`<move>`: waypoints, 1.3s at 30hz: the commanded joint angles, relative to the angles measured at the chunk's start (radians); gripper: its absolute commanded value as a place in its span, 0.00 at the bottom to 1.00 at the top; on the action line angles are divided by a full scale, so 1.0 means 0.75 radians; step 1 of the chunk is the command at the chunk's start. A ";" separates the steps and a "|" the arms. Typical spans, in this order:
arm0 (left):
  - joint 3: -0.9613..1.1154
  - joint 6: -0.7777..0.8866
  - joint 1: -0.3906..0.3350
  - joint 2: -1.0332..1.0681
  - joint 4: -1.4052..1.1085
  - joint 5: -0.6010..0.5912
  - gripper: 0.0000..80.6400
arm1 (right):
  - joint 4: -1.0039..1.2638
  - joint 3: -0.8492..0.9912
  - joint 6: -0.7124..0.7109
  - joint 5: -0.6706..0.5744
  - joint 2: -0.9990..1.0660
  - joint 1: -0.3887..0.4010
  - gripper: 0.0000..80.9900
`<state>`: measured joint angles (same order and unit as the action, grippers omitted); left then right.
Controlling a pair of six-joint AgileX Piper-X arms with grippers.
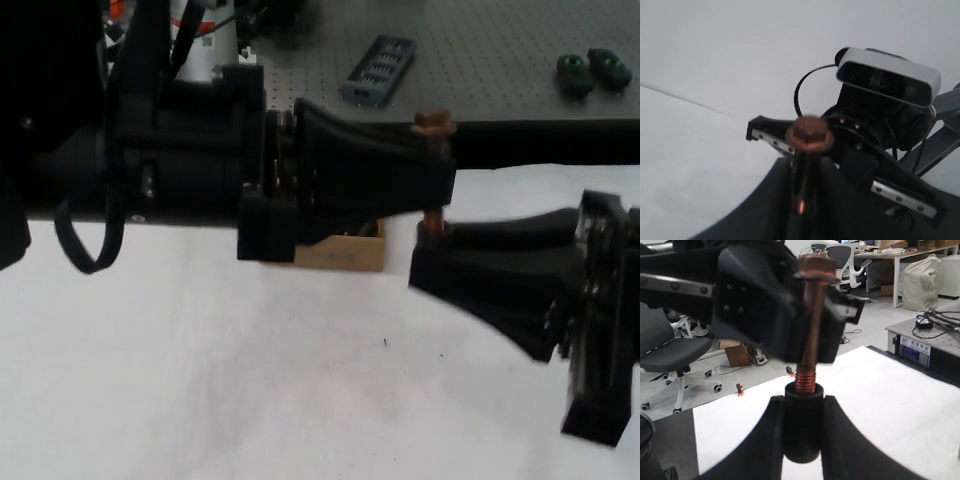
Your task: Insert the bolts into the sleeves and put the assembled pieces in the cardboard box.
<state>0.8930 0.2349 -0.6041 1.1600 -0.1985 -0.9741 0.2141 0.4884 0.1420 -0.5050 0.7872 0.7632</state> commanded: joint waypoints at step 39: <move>-0.001 -0.044 0.258 -0.148 0.417 0.251 0.01 | -0.340 0.460 0.185 0.252 0.380 -0.250 0.04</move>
<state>0.8883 0.2712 -0.4151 1.0573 0.0724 -0.8107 -0.0364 0.8316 0.2501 -0.3083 1.0854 0.5756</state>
